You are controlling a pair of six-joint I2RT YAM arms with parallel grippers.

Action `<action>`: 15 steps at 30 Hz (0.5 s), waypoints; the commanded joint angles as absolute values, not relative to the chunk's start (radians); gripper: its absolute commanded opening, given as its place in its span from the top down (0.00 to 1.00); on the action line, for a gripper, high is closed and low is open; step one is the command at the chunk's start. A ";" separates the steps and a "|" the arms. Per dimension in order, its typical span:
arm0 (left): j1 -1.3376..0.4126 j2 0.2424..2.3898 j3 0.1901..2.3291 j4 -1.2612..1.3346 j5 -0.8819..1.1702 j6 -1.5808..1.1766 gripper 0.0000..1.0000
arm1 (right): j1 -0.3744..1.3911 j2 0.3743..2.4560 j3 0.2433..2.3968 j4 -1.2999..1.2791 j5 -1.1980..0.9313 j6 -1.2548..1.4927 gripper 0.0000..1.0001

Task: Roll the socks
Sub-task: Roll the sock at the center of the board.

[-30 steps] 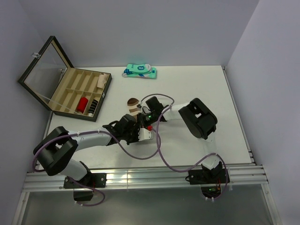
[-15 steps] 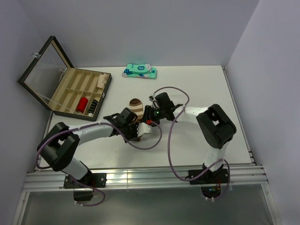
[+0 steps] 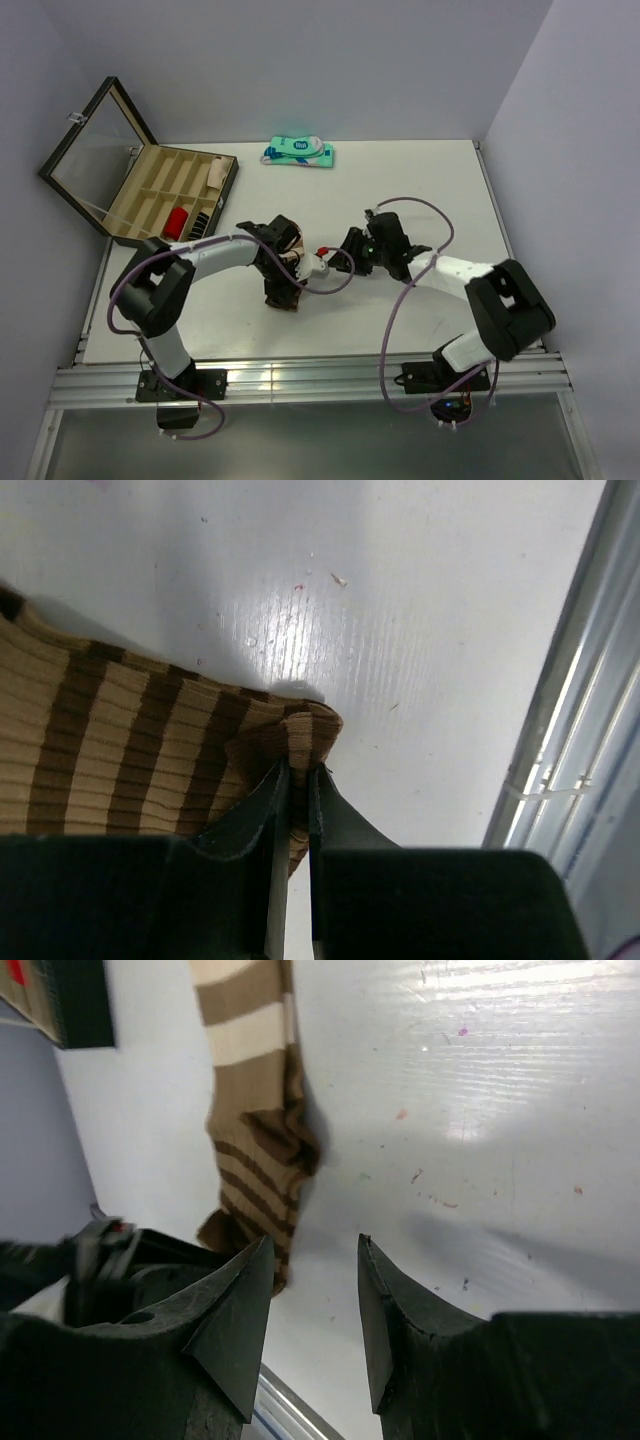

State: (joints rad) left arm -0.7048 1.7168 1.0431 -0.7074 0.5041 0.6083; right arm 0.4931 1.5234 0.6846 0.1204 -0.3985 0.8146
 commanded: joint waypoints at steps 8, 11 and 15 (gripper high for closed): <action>-0.647 1.980 1.281 -1.010 0.767 0.613 0.99 | 0.537 1.079 0.468 0.200 -0.194 0.841 0.55; -0.612 2.075 1.373 -1.128 0.857 0.655 1.00 | 0.644 0.984 0.469 0.129 -0.086 0.775 0.55; -0.560 2.231 1.508 -1.254 0.926 0.710 1.00 | 0.799 0.907 0.445 0.138 0.044 0.686 0.55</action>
State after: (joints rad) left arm -0.5922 2.1426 1.4326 -1.1110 0.8272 0.6411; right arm 0.7082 0.9638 0.4625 0.1108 -0.0940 0.7731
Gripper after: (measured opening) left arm 0.134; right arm 0.450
